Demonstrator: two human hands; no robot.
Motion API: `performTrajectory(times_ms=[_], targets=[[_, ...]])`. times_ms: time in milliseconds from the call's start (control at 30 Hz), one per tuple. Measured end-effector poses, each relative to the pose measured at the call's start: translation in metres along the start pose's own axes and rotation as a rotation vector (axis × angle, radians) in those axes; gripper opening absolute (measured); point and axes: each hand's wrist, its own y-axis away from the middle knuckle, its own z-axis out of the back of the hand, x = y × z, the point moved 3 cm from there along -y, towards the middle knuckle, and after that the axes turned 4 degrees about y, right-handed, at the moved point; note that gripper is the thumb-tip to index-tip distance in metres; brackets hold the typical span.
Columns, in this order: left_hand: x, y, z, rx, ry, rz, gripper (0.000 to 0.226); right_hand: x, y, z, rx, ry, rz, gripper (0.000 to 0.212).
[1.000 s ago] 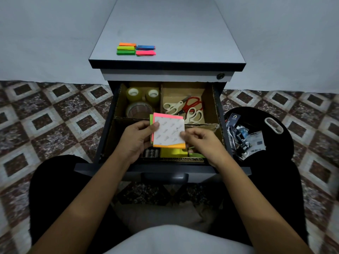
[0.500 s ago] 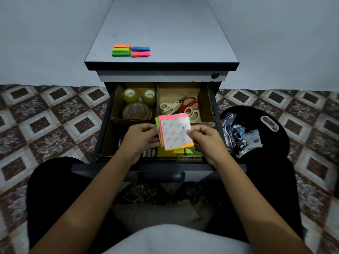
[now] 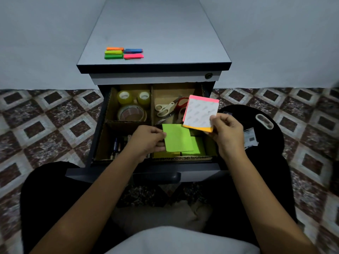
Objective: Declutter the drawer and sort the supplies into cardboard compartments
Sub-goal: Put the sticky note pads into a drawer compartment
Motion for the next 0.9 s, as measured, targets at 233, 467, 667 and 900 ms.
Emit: performTrajectory(times_ms=[233, 467, 667, 900], targets=[[0.01, -0.017, -0.033, 0.075, -0.148, 0.104, 0.019, -0.002, -0.001, 0.006, 0.011, 0.048, -0.009, 0.02], [0.02, -0.024, -0.039, 0.056, -0.348, 0.101, 0.021, 0.0, 0.002, 0.006, 0.009, 0.042, -0.007, 0.019], [0.02, -0.022, -0.036, 0.117, -0.307, 0.145, 0.022, -0.002, 0.003, 0.007, 0.015, 0.062, -0.015, 0.015], [0.02, -0.022, -0.037, 0.15, -0.165, 0.188, 0.011, 0.0, 0.013, 0.001, 0.082, 0.011, -0.076, 0.016]])
